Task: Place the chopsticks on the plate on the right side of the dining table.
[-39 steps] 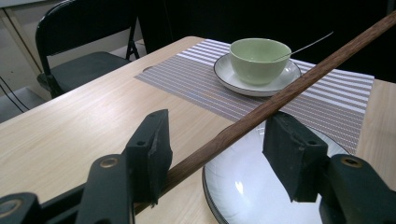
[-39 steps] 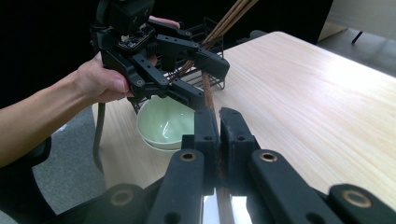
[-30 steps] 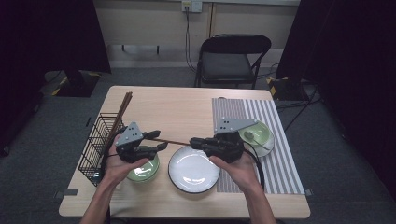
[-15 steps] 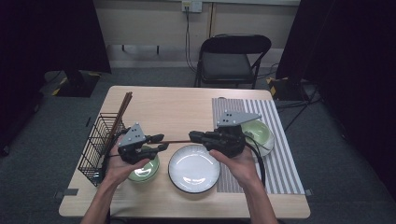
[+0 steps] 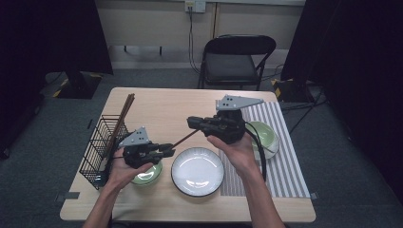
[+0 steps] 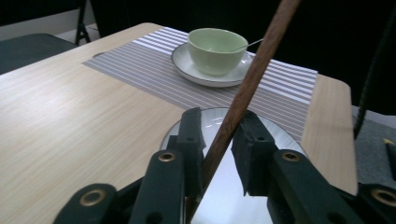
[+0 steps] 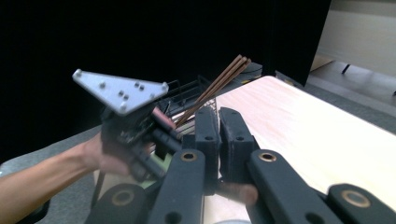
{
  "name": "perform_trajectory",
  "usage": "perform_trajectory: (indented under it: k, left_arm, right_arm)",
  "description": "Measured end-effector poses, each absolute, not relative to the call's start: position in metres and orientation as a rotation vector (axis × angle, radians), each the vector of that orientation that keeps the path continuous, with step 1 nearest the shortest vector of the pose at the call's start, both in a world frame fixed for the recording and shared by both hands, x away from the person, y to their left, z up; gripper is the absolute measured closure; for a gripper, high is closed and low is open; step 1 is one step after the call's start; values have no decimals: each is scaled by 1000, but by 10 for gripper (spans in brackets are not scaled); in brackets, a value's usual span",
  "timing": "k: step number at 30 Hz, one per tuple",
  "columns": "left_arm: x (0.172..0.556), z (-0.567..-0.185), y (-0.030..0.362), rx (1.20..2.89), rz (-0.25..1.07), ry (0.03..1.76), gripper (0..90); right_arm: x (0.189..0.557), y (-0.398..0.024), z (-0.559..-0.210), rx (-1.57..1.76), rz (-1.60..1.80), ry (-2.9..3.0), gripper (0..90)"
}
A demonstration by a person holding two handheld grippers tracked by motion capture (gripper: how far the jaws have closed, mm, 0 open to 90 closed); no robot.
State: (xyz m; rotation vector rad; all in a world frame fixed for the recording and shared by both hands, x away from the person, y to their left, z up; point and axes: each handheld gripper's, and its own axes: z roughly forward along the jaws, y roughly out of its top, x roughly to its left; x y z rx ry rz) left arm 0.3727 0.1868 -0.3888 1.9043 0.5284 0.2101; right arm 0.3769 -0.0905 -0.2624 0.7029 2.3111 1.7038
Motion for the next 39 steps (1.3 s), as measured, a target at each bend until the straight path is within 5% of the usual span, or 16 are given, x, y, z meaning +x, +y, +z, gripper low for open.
perform_trajectory:
  k: [12,20,39]
  left_arm:
    - [368,-393,177,1888,122,498,832]
    - [365,-387,178,1852,81,488,843]
    - [367,-381,194,1712,92,550,843]
  right_arm:
    - [405,-73,-258,734,1753,2262,858]
    - [413,-70,-267,759,1776,2237,634]
    - [393,-42,-299,678,1868,2328,839]
